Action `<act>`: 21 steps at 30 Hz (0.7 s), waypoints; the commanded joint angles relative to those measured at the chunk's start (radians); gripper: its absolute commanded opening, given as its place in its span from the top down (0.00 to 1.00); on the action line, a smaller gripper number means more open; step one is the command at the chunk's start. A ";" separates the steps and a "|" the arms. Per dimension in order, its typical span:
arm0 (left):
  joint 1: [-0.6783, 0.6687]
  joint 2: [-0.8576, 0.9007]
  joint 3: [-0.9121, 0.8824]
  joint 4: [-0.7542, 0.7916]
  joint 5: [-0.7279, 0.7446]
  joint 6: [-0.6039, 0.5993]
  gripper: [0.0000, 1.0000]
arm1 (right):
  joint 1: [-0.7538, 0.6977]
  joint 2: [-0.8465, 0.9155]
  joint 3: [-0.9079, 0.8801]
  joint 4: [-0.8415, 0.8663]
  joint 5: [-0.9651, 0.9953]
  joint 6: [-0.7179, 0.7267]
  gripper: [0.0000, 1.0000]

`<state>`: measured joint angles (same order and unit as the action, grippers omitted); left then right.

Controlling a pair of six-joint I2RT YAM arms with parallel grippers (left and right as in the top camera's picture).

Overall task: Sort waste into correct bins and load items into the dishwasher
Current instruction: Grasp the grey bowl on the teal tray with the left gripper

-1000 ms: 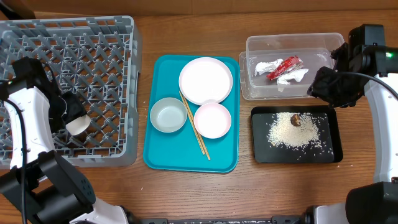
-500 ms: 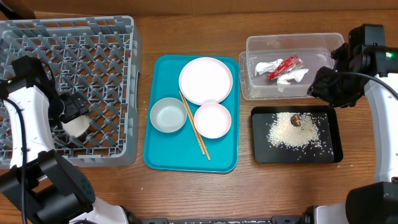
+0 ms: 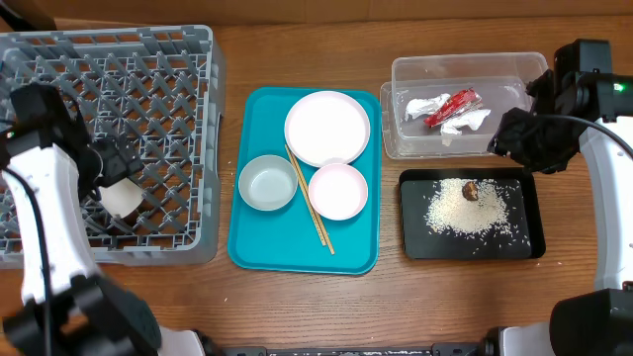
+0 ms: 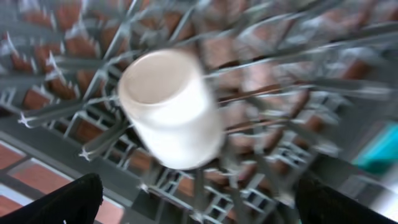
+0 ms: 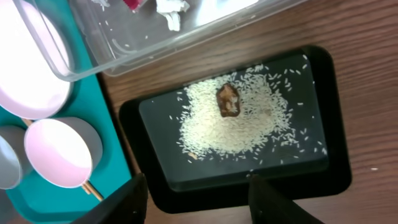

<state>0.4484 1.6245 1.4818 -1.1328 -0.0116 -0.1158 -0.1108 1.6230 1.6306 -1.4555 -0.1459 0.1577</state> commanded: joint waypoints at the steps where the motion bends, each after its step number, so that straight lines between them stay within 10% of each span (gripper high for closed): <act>1: -0.100 -0.156 0.027 0.015 0.164 0.081 0.00 | -0.003 -0.013 0.008 -0.007 0.050 -0.002 0.35; 5: -0.293 -0.206 0.027 0.008 0.224 0.087 0.00 | -0.003 -0.013 0.008 -0.009 -0.007 -0.002 0.02; 21: -0.801 0.130 0.026 -0.029 0.023 0.098 0.06 | -0.003 -0.013 0.008 -0.007 -0.012 -0.002 0.00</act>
<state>-0.3088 1.6749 1.4948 -1.1446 0.1089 -0.0414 -0.1108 1.6230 1.6306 -1.4662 -0.1532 0.1562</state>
